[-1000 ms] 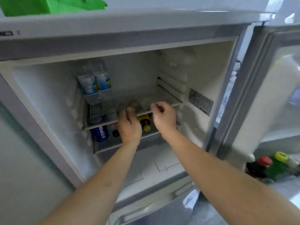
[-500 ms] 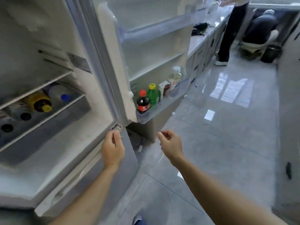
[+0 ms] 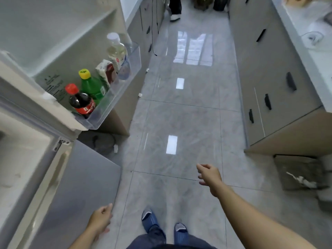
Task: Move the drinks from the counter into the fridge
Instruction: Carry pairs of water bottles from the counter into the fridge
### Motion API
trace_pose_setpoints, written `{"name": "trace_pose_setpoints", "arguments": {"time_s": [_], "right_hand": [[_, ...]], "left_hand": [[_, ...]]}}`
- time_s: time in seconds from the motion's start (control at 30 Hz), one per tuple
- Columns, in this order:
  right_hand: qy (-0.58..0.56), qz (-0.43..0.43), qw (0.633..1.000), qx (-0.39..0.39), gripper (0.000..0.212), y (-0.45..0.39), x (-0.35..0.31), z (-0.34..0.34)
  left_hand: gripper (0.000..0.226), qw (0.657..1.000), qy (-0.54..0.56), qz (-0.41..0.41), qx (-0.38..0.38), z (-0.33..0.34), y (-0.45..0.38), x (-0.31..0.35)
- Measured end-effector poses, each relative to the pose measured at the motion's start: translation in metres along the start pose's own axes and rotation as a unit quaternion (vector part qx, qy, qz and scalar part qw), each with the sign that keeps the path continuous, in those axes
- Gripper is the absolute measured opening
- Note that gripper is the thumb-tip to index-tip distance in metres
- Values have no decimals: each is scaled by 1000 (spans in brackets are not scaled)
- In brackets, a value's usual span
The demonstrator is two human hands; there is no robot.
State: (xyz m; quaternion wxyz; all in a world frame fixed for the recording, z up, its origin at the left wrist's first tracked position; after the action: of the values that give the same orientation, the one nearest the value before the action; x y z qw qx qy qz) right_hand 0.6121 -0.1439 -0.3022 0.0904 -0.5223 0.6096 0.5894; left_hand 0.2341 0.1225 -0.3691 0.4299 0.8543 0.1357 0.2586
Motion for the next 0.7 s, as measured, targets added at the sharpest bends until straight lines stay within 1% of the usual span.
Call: {"name": "trace_pose_setpoints", "arguments": {"time_s": [0.13, 0.23, 0.37, 0.5, 0.6, 0.7], "right_hand": [[-10, 79, 996, 33, 21, 12, 52, -24], [-12, 119, 991, 65, 16, 26, 82, -37], [-20, 169, 982, 87, 19, 42, 109, -49], [-31, 200, 973, 109, 12, 41, 120, -64], [-38, 220, 968, 115, 13, 25, 127, -84], [-38, 232, 965, 118, 12, -4, 121, -110]], "left_hand": [[27, 999, -45, -28, -12, -1, -10, -5], [32, 997, -66, -32, -32, 3, -19, 17], [27, 993, -93, -7, -75, 31, -23, 84], [23, 987, -96, 57, -118, 77, -19, 172], [22, 984, -94, 78, -132, 111, -19, 232], [26, 984, -93, 93, -121, 137, -19, 281]]}}
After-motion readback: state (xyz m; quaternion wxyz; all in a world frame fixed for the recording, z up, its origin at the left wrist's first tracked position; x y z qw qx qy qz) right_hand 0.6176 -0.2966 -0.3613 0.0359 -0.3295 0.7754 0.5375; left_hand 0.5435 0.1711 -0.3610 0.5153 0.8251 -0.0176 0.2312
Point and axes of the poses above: each hand's wrist, its own y-axis away from the middle knuckle, its own z-axis out of the palm, x = y × z, the point moved 7 cm from there along -y, towards the middle knuckle, and after that the axes turned 8 degrees about -z, right-handed, at the moved point
